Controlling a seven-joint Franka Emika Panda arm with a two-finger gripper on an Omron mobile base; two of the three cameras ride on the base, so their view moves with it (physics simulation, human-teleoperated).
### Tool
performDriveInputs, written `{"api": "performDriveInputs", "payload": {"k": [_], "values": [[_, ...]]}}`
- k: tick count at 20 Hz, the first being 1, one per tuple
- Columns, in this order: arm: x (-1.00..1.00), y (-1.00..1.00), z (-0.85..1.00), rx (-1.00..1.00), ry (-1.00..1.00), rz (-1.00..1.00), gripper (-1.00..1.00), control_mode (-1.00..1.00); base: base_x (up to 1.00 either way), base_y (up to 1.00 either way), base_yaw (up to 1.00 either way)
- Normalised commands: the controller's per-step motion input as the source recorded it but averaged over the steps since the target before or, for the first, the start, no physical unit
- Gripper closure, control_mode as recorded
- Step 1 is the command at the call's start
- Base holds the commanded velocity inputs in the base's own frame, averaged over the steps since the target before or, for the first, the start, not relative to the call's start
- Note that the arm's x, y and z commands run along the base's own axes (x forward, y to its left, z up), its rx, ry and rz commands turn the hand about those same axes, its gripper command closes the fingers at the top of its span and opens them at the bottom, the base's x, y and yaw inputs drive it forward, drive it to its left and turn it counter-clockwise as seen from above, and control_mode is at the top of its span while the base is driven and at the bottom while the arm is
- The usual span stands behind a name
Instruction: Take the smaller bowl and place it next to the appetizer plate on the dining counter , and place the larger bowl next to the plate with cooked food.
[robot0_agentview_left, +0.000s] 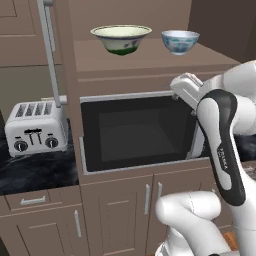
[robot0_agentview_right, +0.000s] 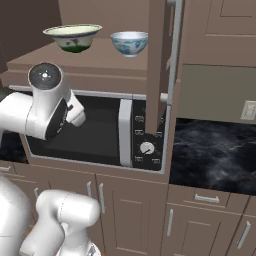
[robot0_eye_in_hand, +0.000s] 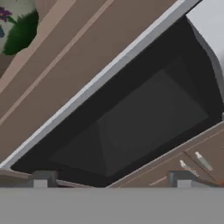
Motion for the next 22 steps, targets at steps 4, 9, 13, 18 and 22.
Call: {"api": "performDriveInputs", "payload": {"k": [4,9,13,18,22], "values": [[-0.03,0.02,0.38,0.23,-0.1,0.0,-1.0,-1.0,0.0,0.0,0.0],[0.0,0.04,0.59,0.1,-0.21,0.0,-1.0,-1.0,0.0,0.0,0.0],[0.0,0.0,0.48,0.12,-0.3,0.0,-1.0,-1.0,0.0,0.0,0.0],[0.0,0.0,0.42,0.12,-0.14,0.0,-1.0,-1.0,0.0,0.0,0.0],[0.02,0.0,0.53,0.1,0.0,0.0,-1.0,-1.0,0.0,0.0,0.0]]}}
